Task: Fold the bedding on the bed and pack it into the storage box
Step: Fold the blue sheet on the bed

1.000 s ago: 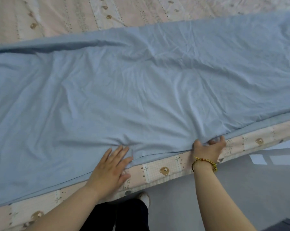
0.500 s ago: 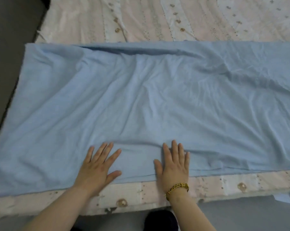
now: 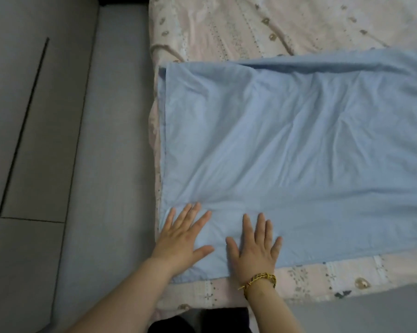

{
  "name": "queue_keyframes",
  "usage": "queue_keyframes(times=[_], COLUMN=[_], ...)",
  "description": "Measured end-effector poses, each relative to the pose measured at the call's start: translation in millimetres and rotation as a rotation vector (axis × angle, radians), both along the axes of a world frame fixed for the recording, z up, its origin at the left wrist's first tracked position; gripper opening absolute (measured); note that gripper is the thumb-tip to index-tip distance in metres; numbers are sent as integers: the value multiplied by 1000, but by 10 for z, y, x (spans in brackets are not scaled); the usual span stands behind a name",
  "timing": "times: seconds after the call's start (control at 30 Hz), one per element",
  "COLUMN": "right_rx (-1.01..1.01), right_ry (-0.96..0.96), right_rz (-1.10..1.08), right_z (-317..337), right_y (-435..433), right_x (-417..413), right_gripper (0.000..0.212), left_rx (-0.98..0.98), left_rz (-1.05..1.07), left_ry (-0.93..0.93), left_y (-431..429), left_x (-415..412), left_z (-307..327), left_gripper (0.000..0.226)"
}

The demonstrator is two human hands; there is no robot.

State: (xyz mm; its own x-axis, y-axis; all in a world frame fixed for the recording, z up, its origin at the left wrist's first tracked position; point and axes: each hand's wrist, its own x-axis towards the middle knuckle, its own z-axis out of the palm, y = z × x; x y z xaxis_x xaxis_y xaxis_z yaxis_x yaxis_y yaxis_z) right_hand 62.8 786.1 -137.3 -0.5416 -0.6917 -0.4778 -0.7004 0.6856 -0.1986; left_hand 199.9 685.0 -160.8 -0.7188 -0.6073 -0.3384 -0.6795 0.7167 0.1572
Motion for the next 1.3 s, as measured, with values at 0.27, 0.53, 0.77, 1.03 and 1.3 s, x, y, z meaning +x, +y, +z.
queue_keyframes(times=[0.27,0.53,0.77,1.03,1.3], right_rx=[-22,-31,-312,-362,-443], right_ry=[73,114,-42,-211,-370], right_rz=[-16,-314,-1369,-2132,-2128], right_z=[-78,10,107,292,426], right_y=[-112,-195,-281,-948,-1151], right_x=[55,277,775,1226,1605], right_gripper=[61,58,107,47,48], left_rx=[-111,-93,74,304,661], left_rz=[-111,-55,217,104,425], left_ry=[367,367,250,60,232], left_y=[-530,-1306,-2702,-3854,-3994], left_x=[20,-207,-993,-1346,-1373], left_z=[21,325,712,772,837], left_gripper=[36,36,50,44,53])
